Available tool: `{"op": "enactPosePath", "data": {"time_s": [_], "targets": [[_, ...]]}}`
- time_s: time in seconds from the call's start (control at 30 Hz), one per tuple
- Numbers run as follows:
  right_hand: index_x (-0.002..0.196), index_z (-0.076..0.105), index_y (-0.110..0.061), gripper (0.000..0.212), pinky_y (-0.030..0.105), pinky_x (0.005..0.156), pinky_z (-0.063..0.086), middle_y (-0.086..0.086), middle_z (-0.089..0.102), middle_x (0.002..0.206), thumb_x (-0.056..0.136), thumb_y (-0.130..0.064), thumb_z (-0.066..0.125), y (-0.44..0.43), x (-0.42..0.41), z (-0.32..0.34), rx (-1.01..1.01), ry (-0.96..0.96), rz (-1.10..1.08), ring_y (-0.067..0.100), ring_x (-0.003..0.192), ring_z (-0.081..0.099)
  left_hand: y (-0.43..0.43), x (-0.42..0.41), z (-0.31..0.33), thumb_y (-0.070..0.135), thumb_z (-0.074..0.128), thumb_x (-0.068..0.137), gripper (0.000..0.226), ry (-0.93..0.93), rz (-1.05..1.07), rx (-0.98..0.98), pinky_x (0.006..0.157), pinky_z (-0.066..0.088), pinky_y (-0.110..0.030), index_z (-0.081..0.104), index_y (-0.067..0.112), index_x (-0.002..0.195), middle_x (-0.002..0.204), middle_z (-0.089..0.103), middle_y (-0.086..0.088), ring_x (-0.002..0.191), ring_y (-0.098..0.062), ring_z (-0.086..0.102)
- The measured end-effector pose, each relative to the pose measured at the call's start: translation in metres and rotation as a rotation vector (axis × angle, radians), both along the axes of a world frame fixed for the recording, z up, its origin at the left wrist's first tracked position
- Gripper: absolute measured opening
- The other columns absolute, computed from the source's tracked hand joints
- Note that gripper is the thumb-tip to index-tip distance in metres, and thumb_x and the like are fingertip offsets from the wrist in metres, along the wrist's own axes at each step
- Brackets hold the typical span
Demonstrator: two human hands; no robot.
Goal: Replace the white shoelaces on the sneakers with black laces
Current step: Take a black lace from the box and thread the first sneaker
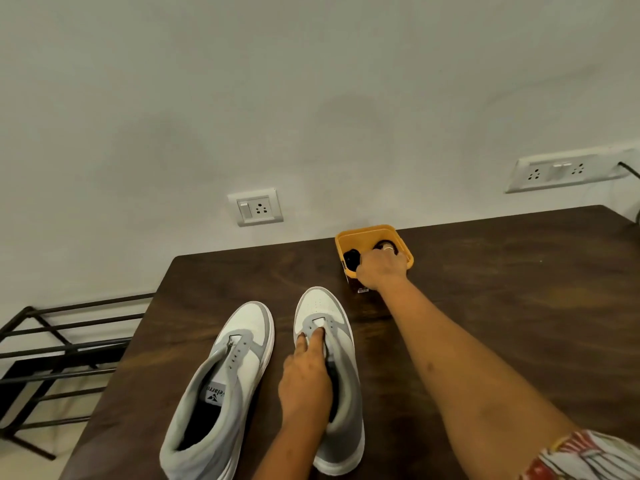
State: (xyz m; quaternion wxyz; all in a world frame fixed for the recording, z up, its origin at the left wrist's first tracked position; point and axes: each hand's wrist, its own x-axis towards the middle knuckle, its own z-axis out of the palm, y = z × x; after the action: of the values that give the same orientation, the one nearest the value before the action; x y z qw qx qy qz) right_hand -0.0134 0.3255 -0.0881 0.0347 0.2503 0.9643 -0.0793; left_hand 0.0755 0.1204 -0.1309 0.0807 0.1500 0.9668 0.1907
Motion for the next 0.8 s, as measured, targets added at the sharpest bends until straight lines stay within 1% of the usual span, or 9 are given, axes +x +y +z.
{"op": "enactPosePath", "data": {"time_s": [0.07,0.1,0.17,0.3,0.43,0.5,0.6,0.7,0.8], "targets": [[0.117,0.063,-0.02,0.052,0.049,0.11,0.022,0.008,0.057,0.13,0.097,-0.052,0.028,0.001,0.002,-0.004,-0.045,-0.071,0.001,0.03,0.127,0.045,0.0,0.0,0.0,0.005,0.033,0.097,0.062,-0.002,-0.002,-0.009,0.1,0.041,-0.036,0.015,0.031,0.15,0.157,0.022,-0.004,0.13,-0.026,0.042],[0.114,0.066,-0.021,0.061,0.049,0.111,0.019,0.007,0.058,0.128,0.094,-0.062,0.024,0.001,0.005,-0.007,-0.047,-0.099,0.0,0.029,0.126,0.047,0.0,0.0,0.0,0.006,0.033,0.097,0.061,-0.005,-0.004,-0.018,0.1,0.041,-0.037,0.014,0.03,0.15,0.157,0.022,-0.005,0.13,-0.026,0.042],[0.109,0.067,-0.024,0.066,0.049,0.11,0.018,0.005,0.061,0.123,0.089,-0.072,0.027,0.0,0.015,-0.01,-0.024,-0.126,0.009,0.029,0.123,0.05,0.0,0.0,0.0,0.007,0.035,0.098,0.061,-0.009,-0.008,-0.033,0.099,0.043,-0.037,0.014,0.031,0.15,0.157,0.021,-0.005,0.13,-0.027,0.042],[0.109,0.063,-0.026,0.049,0.049,0.108,0.022,0.004,0.062,0.118,0.09,-0.065,0.04,-0.008,0.042,-0.007,-0.005,-0.154,0.036,0.029,0.12,0.05,0.0,-0.001,0.001,0.009,0.037,0.097,0.061,-0.015,-0.007,-0.015,0.099,0.044,-0.038,0.014,0.031,0.15,0.157,0.022,-0.005,0.13,-0.028,0.043],[0.114,0.06,-0.03,0.044,0.049,0.108,0.021,0.004,0.06,0.122,0.089,-0.063,0.043,-0.014,0.085,-0.009,-0.035,-0.141,0.015,0.029,0.122,0.048,-0.001,0.001,0.005,0.007,0.035,0.097,0.062,-0.031,-0.008,0.011,0.102,0.042,-0.038,0.015,0.031,0.15,0.157,0.023,-0.005,0.132,-0.028,0.042],[0.118,0.059,-0.032,0.044,0.051,0.111,0.018,0.004,0.06,0.124,0.091,-0.062,0.043,-0.017,0.106,-0.01,-0.036,-0.139,-0.003,0.029,0.124,0.047,-0.003,0.003,0.009,0.006,0.034,0.097,0.062,-0.023,-0.017,0.033,0.102,0.042,-0.038,0.017,0.032,0.15,0.156,0.026,-0.006,0.131,-0.027,0.044],[0.117,0.06,-0.031,0.044,0.053,0.114,0.012,0.003,0.061,0.122,0.091,-0.061,0.043,-0.019,0.135,-0.011,-0.045,-0.179,-0.028,0.029,0.126,0.046,-0.007,0.008,0.013,0.004,0.03,0.095,0.06,-0.013,-0.026,0.086,0.101,0.043,-0.04,0.023,0.031,0.148,0.15,0.037,-0.007,0.126,-0.028,0.049],[0.113,0.062,-0.029,0.048,0.053,0.115,0.008,0.003,0.062,0.121,0.089,-0.065,0.042,-0.02,0.156,-0.009,-0.056,-0.226,-0.043,0.029,0.127,0.045,-0.013,0.013,0.019,0.002,0.031,0.093,0.061,-0.013,-0.018,0.107,0.097,0.045,-0.04,0.027,0.031,0.147,0.141,0.048,-0.008,0.118,-0.03,0.054],[0.112,0.065,-0.028,0.063,0.054,0.115,0.003,0.004,0.059,0.127,0.085,-0.075,0.033,-0.02,0.171,-0.003,-0.101,-0.289,-0.062,0.03,0.129,0.044,-0.017,0.019,0.022,0.002,0.035,0.091,0.059,0.001,-0.003,0.145,0.093,0.047,-0.04,0.034,0.027,0.144,0.13,0.055,-0.01,0.113,-0.03,0.056]]}}
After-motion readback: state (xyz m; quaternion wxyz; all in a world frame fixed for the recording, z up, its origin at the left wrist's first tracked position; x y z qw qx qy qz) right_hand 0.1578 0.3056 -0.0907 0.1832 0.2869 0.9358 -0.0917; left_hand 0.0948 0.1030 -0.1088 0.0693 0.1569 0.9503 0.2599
